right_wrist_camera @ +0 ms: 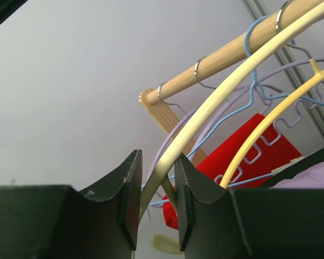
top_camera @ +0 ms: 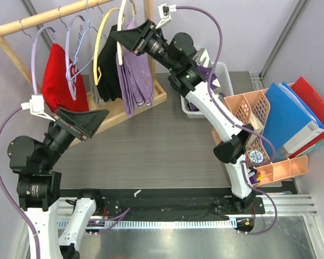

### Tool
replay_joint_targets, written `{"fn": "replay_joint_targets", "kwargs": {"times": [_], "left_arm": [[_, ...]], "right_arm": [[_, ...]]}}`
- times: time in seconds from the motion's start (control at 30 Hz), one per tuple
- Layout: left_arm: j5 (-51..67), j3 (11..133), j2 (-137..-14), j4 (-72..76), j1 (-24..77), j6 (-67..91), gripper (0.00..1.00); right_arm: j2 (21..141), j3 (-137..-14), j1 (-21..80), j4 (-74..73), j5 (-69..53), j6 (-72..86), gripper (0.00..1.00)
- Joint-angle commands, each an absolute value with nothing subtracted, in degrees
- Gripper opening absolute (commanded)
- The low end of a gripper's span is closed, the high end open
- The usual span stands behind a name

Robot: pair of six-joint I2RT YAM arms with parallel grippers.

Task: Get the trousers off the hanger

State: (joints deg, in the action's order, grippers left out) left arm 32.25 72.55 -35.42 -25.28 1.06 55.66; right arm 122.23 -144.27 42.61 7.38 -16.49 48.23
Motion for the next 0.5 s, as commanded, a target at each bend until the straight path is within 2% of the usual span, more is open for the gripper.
{"fn": "replay_joint_targets", "kwargs": {"times": [0.0, 0.2, 0.47], "left_arm": [[34.3, 73.0, -35.4, -16.7, 1.2, 62.1, 0.75], [33.2, 73.3, -34.5, -14.6, 1.2, 68.2, 0.75], [37.3, 78.9, -41.6, -14.2, 4.3, 71.8, 0.77]], "right_arm": [[109.3, -142.8, 43.3, 15.1, -20.8, 48.3, 0.01], [101.4, -135.4, 43.3, 7.2, -22.8, 49.0, 0.01], [85.4, -112.7, 43.2, -1.8, -23.8, 47.6, 0.01]]}}
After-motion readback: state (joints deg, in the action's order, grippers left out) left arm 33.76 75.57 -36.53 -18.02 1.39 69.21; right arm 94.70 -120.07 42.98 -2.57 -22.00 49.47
